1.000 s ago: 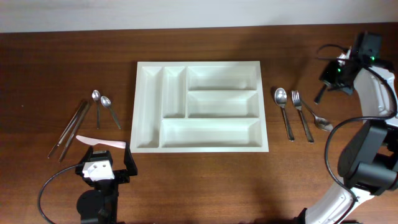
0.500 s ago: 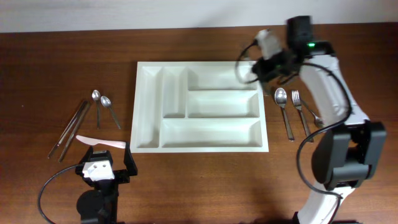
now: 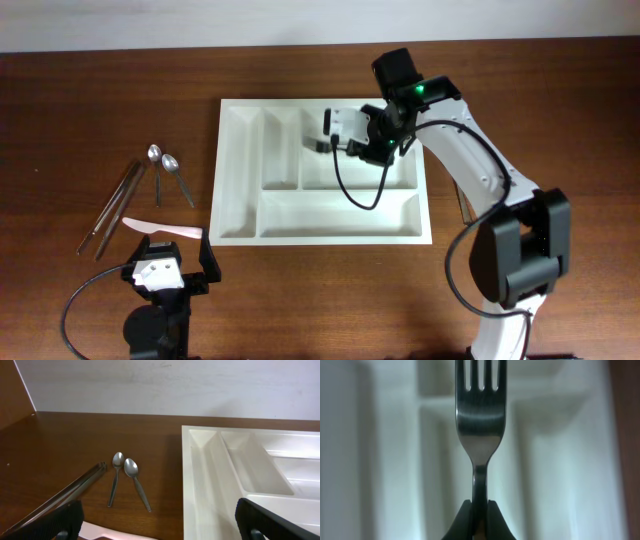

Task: Pack container
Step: 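Carry the fork with the right gripper into the tray's middle compartment, then release the fork and move the right gripper back to the forks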

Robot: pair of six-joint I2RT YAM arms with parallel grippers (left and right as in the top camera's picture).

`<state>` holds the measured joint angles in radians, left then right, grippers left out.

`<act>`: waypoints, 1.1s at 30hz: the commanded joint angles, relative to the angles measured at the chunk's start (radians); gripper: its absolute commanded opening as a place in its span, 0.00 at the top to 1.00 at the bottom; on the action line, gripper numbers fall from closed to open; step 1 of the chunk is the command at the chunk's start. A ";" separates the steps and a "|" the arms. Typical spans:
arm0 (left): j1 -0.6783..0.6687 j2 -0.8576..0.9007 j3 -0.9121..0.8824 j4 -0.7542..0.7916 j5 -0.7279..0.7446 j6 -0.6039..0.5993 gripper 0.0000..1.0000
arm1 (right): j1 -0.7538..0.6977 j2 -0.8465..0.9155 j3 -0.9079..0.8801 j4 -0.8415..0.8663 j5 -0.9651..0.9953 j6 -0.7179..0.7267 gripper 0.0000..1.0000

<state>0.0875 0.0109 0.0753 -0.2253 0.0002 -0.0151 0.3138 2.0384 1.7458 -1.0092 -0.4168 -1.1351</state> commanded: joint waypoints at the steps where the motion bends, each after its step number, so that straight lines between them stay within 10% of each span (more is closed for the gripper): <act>1: 0.007 -0.006 -0.006 0.001 -0.004 0.016 0.01 | -0.008 0.051 0.018 -0.035 0.010 -0.074 0.96; 23: 0.007 -0.006 -0.006 0.001 -0.004 0.016 0.01 | -0.035 0.175 0.012 -0.024 0.002 -0.057 0.95; 26: 0.007 -0.006 -0.006 0.001 -0.004 0.016 0.01 | -0.035 0.175 0.012 -0.022 0.002 -0.037 0.51; 33: 0.007 -0.006 -0.006 0.001 -0.004 0.016 0.01 | -0.034 0.172 0.054 -0.022 0.002 0.058 0.37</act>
<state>0.0875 0.0109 0.0753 -0.2253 -0.0002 -0.0151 0.2840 2.1986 1.7473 -1.0317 -0.4049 -1.1534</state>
